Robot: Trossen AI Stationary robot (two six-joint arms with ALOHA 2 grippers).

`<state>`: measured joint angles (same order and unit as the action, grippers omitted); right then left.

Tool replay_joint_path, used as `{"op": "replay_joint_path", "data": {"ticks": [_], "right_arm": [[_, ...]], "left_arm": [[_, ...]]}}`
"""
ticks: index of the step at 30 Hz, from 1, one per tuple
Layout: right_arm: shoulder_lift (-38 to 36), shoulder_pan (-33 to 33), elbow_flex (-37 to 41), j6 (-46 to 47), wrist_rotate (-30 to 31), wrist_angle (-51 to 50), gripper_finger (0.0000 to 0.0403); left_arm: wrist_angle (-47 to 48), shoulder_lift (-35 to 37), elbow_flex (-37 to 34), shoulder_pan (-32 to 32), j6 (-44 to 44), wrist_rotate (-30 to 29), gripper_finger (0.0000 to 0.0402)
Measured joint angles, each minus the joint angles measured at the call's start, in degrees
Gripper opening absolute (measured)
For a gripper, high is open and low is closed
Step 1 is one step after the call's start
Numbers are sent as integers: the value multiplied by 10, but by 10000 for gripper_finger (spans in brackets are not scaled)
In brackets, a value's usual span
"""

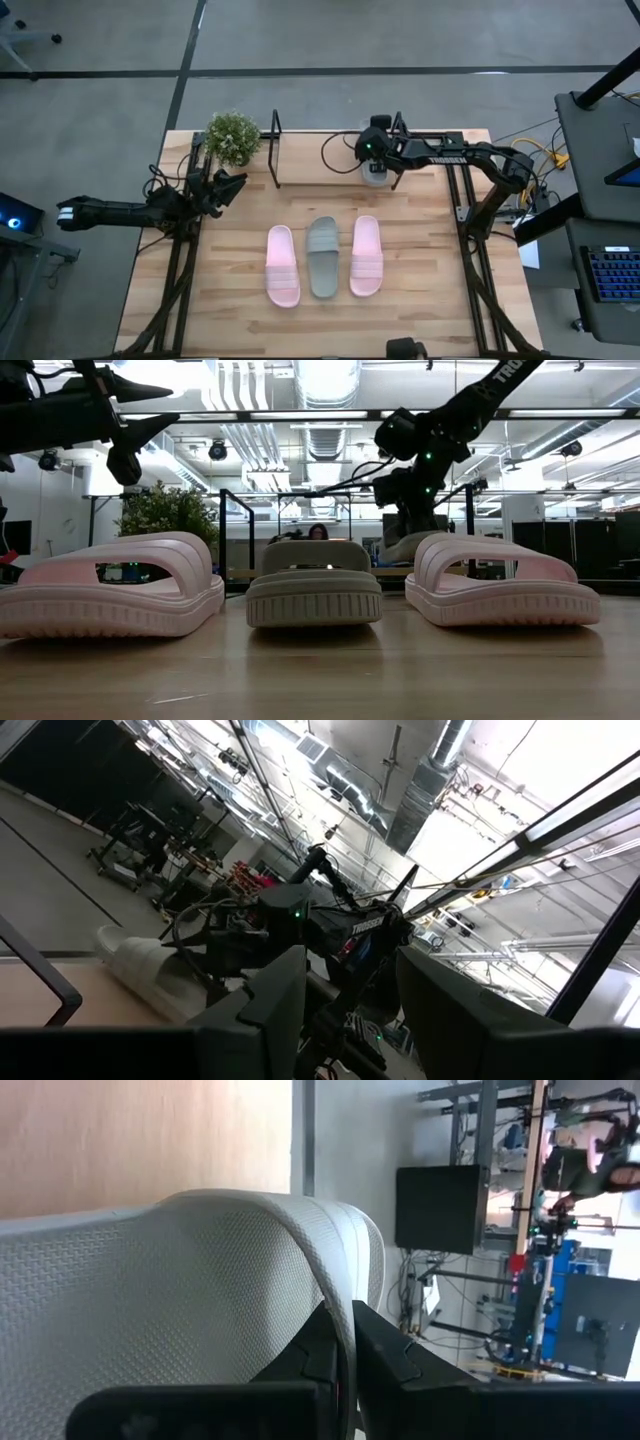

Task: Pick and place slides into the shelf
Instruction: Put the right gray slipper on the shelf

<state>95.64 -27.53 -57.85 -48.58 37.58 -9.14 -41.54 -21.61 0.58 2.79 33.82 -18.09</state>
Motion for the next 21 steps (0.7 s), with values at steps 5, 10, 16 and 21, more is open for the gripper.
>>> {"op": "replay_joint_path", "data": {"ticks": [5,10,16,21], "right_arm": [[0,0,12,0,-3,10,11],[0,-3,18,0,-6,11,11],[0,-10,28,3,-7,12,11],[0,-10,33,12,-6,5,21]], "left_arm": [[0,0,0,0,2,0,144],[0,0,0,0,2,0,144],[0,0,0,0,3,0,144],[0,0,0,0,3,0,144]]}}
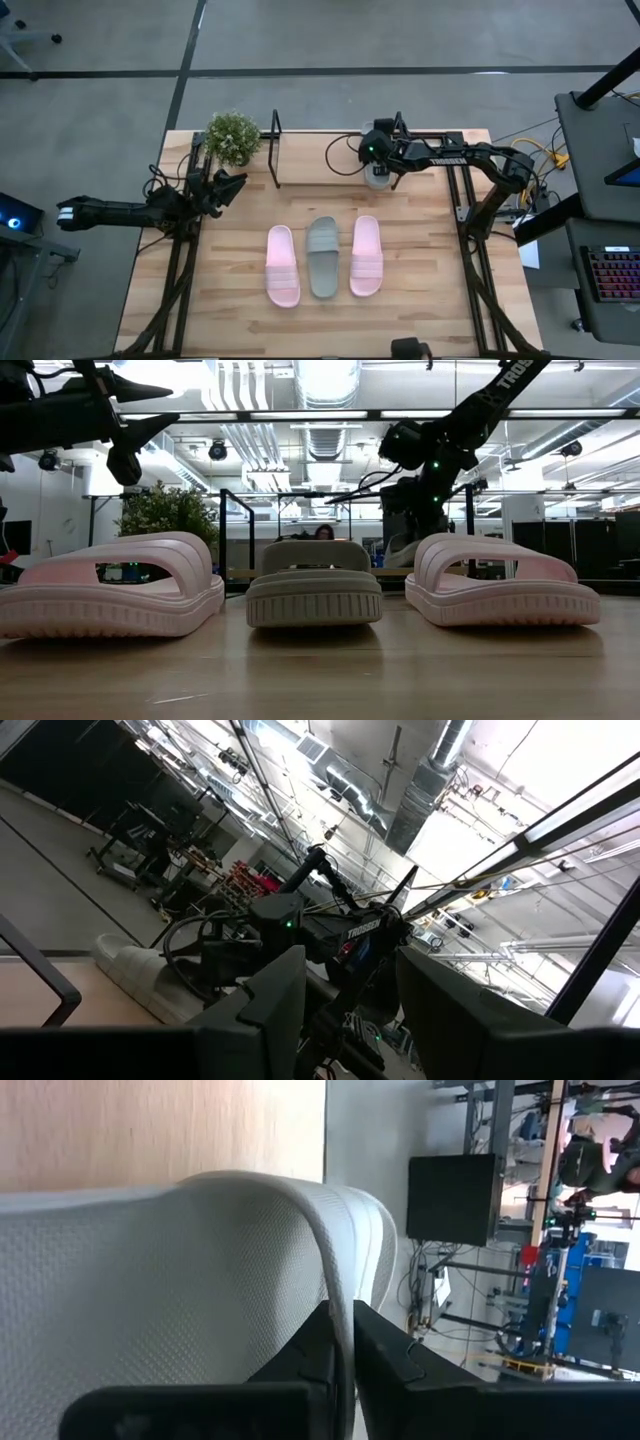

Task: Pick and place slides into the shelf
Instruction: Put the right gray slipper on the shelf

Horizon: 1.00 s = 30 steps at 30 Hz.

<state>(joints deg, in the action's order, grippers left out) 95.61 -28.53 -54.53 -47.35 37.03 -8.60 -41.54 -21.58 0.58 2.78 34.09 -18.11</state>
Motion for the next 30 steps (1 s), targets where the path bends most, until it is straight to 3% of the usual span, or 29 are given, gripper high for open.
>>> {"op": "replay_joint_path", "data": {"ticks": [11,18,30], "right_arm": [[-4,0,-16,36,1,-36,109],[-7,0,-42,88,-6,-124,160],[-19,3,-104,175,-18,-220,178]], "left_arm": [[0,0,0,0,0,0,144],[0,0,0,0,0,0,144],[0,0,0,0,0,0,144]]}}
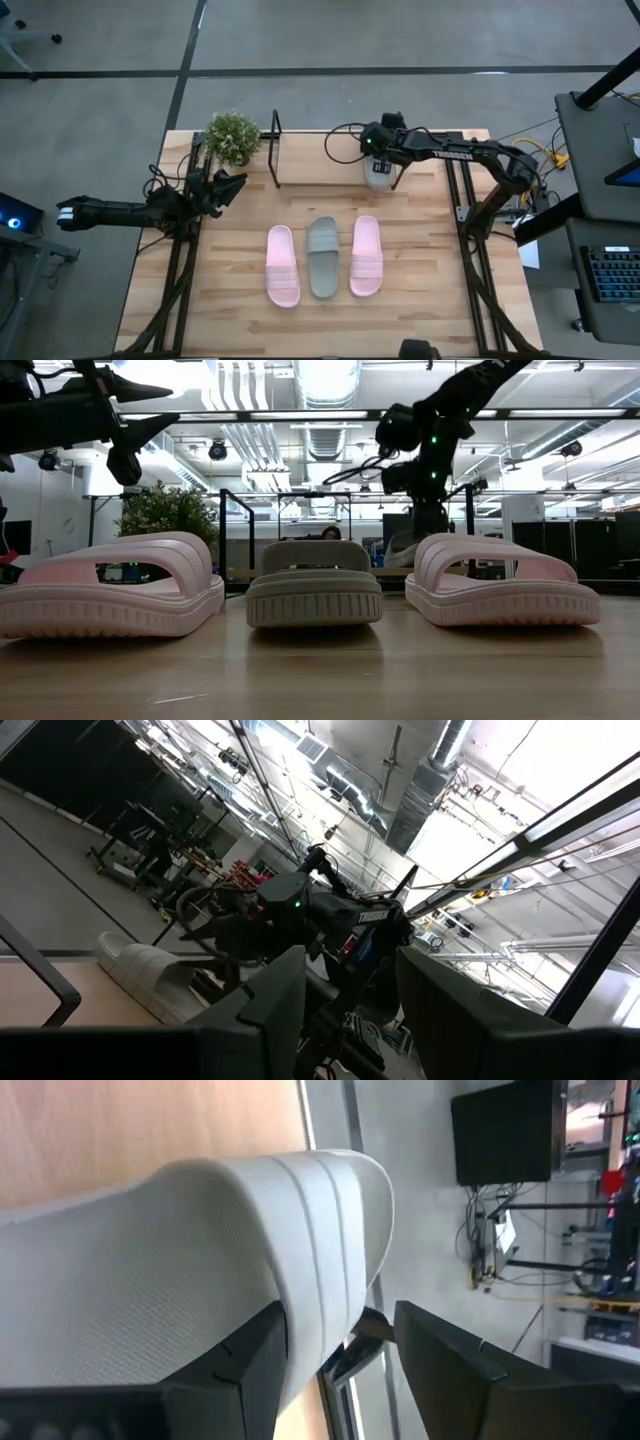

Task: Pick and place slides into the shelf
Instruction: Put the right gray slipper on the shelf, then put the gray slipper on the shelf

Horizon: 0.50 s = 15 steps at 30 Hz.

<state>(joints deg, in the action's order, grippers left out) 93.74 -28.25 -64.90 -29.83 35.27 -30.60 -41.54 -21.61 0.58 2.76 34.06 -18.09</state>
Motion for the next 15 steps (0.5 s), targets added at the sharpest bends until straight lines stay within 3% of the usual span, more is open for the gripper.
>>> {"op": "replay_joint_path", "data": {"ticks": [4,12,15], "right_arm": [[-22,10,-24,38,-24,-48,178],[-44,13,-30,42,-42,-36,178],[-48,22,-33,84,-66,-55,178]], "left_arm": [[0,0,0,0,0,0,144],[0,0,0,0,0,0,144],[0,0,0,0,0,0,144]]}}
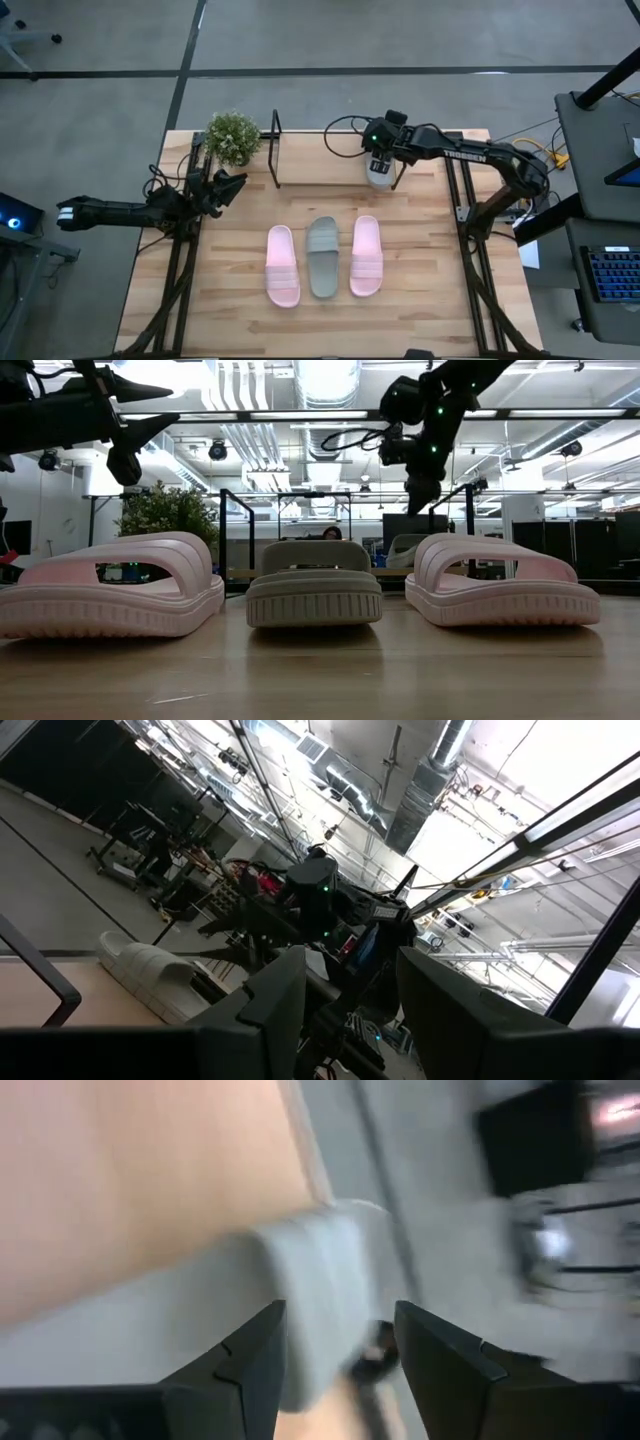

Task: Pick and place slides into the shelf
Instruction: Put the gray slipper on the shelf

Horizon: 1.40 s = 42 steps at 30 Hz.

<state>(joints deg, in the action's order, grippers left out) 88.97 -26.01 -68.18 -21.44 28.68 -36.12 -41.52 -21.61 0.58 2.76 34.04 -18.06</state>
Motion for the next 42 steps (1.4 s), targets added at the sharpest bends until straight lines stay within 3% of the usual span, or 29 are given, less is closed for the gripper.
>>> {"op": "replay_joint_path", "data": {"ticks": [8,12,15,32,38,42], "right_arm": [[-51,48,-8,180,-225,-15,171],[-82,62,-8,286,-368,-13,173],[-101,82,-8,341,-424,-9,171],[-159,197,-7,414,-418,29,165],[-168,262,-7,411,-350,111,142],[-172,294,-7,414,-308,140,127]], "left_arm": [[0,0,0,0,0,0,144],[0,0,0,0,1,0,144],[0,0,0,0,1,0,144],[0,0,0,0,1,30,144],[0,0,15,-1,1,34,144],[-3,-15,48,-2,-1,76,144]]}}
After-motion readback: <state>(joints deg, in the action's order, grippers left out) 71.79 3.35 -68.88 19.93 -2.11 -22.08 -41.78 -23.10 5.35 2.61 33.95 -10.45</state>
